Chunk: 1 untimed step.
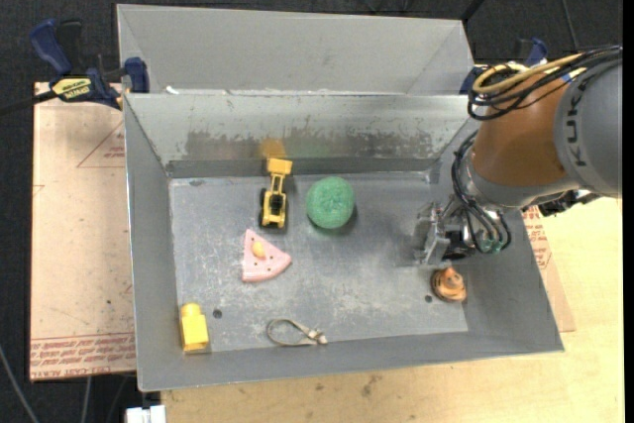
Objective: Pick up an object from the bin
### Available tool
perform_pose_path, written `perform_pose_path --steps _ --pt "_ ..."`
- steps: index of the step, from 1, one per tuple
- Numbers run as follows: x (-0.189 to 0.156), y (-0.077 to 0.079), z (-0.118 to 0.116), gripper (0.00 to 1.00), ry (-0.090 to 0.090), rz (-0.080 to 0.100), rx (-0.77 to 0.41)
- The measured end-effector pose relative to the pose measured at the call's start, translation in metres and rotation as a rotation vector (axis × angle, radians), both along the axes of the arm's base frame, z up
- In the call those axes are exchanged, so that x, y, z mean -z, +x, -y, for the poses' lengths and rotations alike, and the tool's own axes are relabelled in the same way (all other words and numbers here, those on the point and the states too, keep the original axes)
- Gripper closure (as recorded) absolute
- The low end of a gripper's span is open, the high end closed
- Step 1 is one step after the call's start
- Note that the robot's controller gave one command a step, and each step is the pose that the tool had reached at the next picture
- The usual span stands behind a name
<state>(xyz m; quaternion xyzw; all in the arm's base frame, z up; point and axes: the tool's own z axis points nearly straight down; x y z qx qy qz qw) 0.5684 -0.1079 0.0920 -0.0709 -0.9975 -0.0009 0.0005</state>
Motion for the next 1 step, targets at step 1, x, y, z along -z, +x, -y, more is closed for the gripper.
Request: perform_pose_path --steps 1 --pt "-0.0111 0.0154 -0.0039 1.00 0.000 0.004 0.019"
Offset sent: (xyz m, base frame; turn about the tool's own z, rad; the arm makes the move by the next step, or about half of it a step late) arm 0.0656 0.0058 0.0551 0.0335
